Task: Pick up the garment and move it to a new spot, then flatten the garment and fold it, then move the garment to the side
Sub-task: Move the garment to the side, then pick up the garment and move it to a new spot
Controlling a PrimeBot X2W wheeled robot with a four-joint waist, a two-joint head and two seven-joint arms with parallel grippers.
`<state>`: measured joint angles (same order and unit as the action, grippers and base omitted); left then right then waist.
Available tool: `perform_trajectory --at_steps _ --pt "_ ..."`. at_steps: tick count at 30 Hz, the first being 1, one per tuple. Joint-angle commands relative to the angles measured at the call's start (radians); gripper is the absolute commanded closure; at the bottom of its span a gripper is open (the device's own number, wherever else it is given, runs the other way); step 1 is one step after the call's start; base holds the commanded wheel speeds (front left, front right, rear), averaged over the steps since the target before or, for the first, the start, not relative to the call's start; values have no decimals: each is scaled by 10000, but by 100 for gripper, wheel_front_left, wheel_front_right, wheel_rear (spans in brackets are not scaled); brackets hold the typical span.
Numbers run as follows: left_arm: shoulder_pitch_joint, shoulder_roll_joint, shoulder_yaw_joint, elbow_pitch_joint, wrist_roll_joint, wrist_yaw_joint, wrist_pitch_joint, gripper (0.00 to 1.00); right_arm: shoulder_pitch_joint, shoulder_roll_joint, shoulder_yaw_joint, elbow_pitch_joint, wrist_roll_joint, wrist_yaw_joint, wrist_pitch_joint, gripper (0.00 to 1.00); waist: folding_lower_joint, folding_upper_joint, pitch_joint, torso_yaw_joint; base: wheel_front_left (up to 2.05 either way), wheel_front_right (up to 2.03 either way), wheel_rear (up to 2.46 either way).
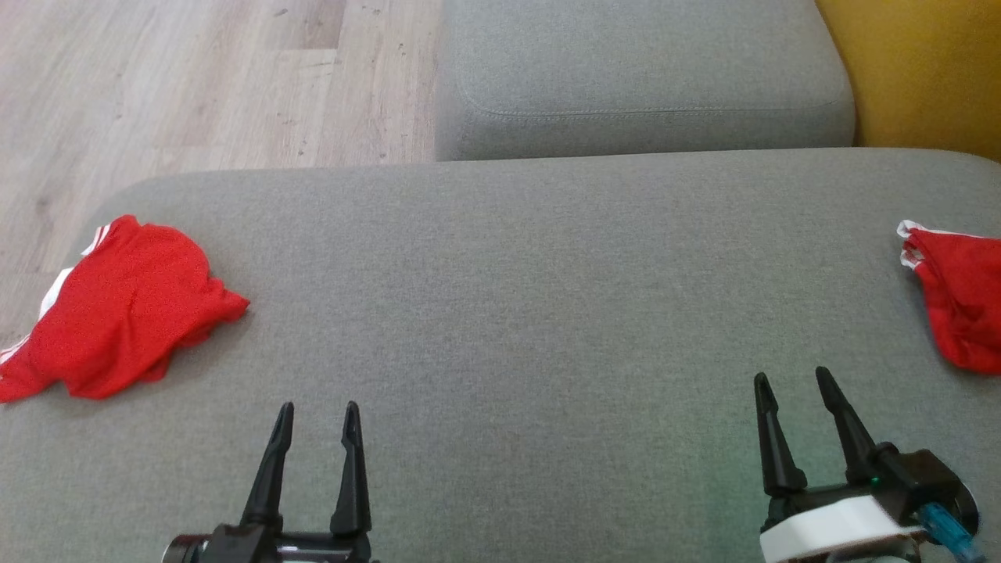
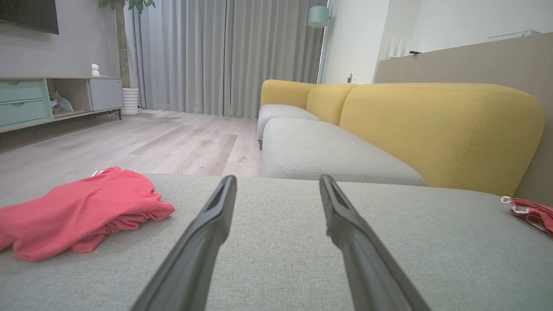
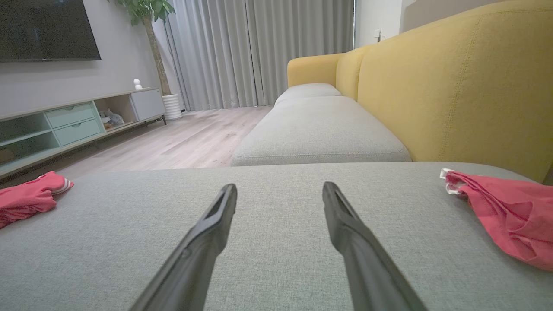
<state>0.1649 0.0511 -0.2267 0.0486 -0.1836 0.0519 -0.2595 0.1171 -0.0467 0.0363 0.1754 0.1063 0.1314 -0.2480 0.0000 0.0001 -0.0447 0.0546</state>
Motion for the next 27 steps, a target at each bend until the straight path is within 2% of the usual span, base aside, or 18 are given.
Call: perform_trajectory --at_steps 1,27 --pt "-344 -9 325 -348 61 0 -23 0 -261 -38 257 -328 100 -7 -136 0 0 -1 6 8 0 0 0" --pt "-337 -9 298 -193 348 44 -23 0 -30 -36 70 -138 223 -7 -137 0 0 -1 -110 254 0 0 0"
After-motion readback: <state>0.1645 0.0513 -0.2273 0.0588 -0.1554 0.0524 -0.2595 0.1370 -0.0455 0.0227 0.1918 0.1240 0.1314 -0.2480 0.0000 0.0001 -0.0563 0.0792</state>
